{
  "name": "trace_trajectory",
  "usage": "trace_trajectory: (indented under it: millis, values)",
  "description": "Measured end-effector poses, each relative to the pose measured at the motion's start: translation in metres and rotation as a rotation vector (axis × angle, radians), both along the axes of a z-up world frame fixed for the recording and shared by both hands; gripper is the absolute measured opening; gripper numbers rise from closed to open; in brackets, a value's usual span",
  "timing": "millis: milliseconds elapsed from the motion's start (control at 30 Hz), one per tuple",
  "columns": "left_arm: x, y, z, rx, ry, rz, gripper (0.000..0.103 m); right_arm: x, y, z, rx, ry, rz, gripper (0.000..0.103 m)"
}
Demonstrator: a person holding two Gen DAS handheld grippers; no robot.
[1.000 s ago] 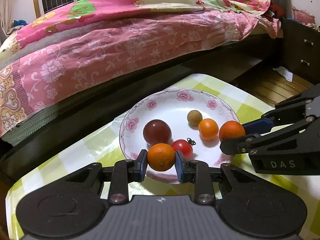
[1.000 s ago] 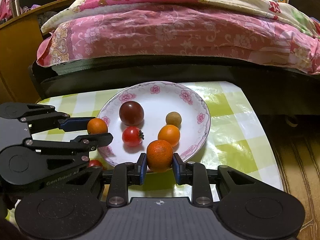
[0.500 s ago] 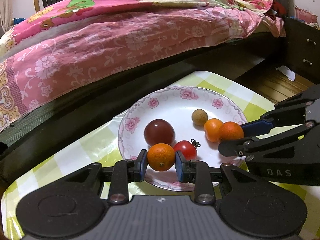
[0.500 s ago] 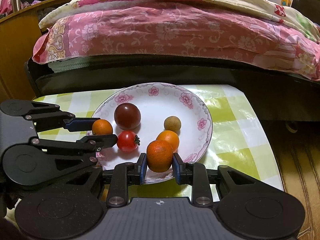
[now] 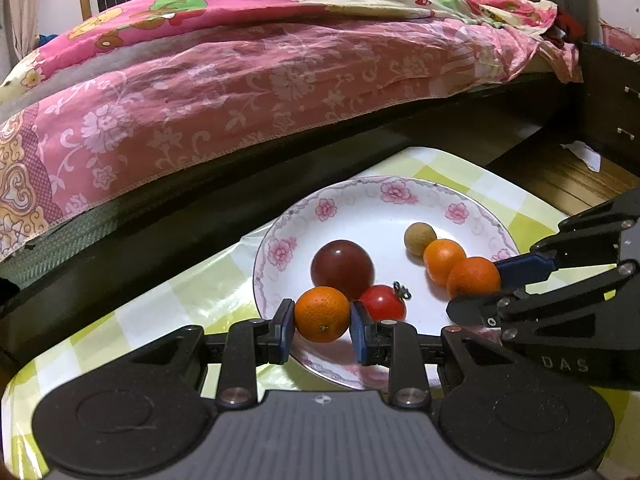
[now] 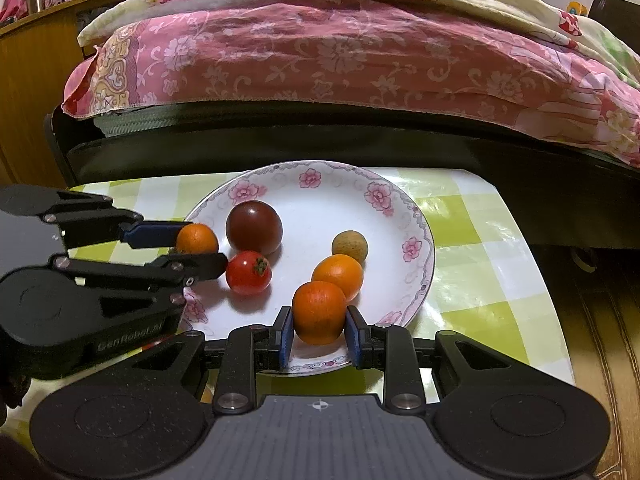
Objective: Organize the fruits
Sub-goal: 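Open the right gripper to drop the orange into the plate while the left holds the mandarin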
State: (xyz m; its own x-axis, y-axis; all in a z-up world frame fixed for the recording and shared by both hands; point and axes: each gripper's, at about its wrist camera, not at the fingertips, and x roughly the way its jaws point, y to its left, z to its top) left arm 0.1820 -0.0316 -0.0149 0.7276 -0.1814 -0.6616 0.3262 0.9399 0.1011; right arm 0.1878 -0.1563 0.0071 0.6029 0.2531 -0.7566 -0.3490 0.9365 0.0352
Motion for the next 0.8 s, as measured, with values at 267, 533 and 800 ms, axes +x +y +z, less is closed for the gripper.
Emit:
trace_trajectory:
  millis: [267, 533, 800]
  values:
    - [0.0095, -0.0041, -0.0071, 0.009, 0.007, -0.008, 0.037, 0.0019, 0.0, -0.0023, 0.005, -0.004, 0.002, 0.023]
    - [0.0114, -0.0072, -0.0099, 0.008, 0.015, -0.008, 0.037, 0.0032, -0.0022, -0.0051, 0.013, -0.011, 0.001, 0.023]
    - [0.0085, -0.0057, -0.0029, 0.006, 0.004, -0.004, 0.038, 0.0019, -0.0045, -0.004, 0.014, -0.026, -0.009, 0.025]
